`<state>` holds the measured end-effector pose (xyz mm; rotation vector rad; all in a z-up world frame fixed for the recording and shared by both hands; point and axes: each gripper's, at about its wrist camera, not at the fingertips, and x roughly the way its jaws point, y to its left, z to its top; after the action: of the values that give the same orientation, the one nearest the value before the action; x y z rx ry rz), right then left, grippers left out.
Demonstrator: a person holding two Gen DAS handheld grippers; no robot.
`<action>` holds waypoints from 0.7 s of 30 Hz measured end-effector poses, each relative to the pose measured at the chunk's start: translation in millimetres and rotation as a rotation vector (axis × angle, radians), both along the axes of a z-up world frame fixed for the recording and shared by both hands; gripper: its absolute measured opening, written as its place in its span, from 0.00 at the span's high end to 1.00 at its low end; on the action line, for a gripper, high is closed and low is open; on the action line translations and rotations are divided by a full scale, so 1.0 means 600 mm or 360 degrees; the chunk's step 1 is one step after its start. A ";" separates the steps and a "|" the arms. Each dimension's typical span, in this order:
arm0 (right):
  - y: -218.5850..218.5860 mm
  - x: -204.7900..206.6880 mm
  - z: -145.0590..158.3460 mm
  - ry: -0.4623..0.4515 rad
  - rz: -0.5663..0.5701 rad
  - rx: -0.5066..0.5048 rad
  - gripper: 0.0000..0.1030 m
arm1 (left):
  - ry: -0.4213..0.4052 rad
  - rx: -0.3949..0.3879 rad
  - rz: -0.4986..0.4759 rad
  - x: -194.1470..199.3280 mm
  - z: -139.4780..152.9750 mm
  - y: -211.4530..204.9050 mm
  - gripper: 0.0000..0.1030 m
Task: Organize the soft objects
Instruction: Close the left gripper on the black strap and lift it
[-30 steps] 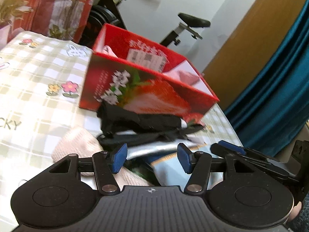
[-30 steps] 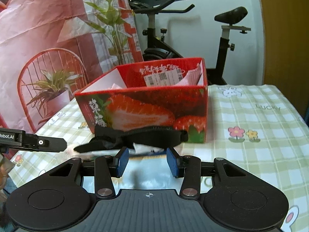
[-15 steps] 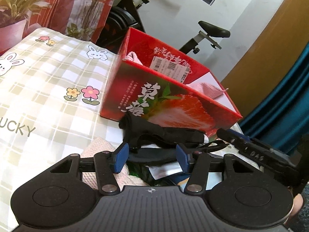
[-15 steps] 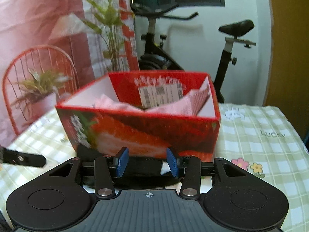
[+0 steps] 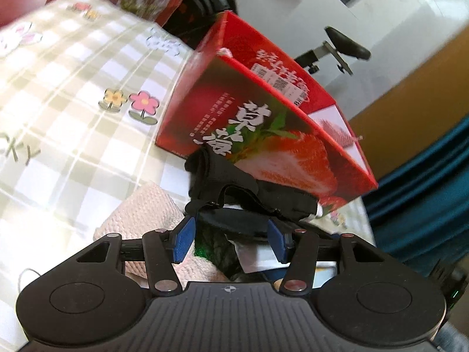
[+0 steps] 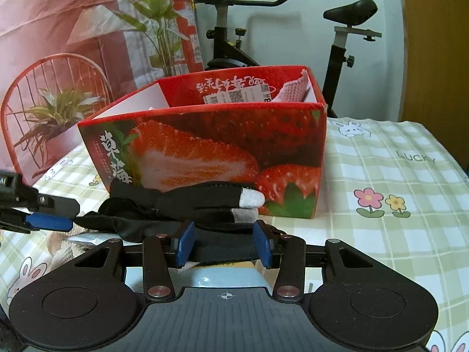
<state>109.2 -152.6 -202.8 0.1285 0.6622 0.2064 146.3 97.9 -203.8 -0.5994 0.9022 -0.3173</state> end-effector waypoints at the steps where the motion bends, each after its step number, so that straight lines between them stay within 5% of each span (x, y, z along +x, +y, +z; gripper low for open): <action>1: 0.000 0.000 0.000 -0.0002 -0.0002 0.0004 0.60 | 0.0023 -0.0040 0.0012 0.003 -0.002 0.003 0.46; 10: -0.002 -0.003 -0.001 -0.0004 -0.0001 0.0016 0.60 | 0.0105 -0.0108 0.0039 0.037 -0.020 -0.021 0.46; 14: -0.008 -0.003 0.002 0.0007 -0.0013 0.0037 0.60 | 0.0057 0.0020 0.0018 0.031 -0.025 -0.031 0.76; 21: -0.047 -0.001 0.012 0.0026 -0.0140 0.0118 0.45 | -0.0005 0.0058 0.0017 0.016 -0.037 -0.025 0.79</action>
<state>108.6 -181.0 -195.6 0.2302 0.6640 0.1455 155.8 82.7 -226.0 -0.5698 0.8998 -0.2918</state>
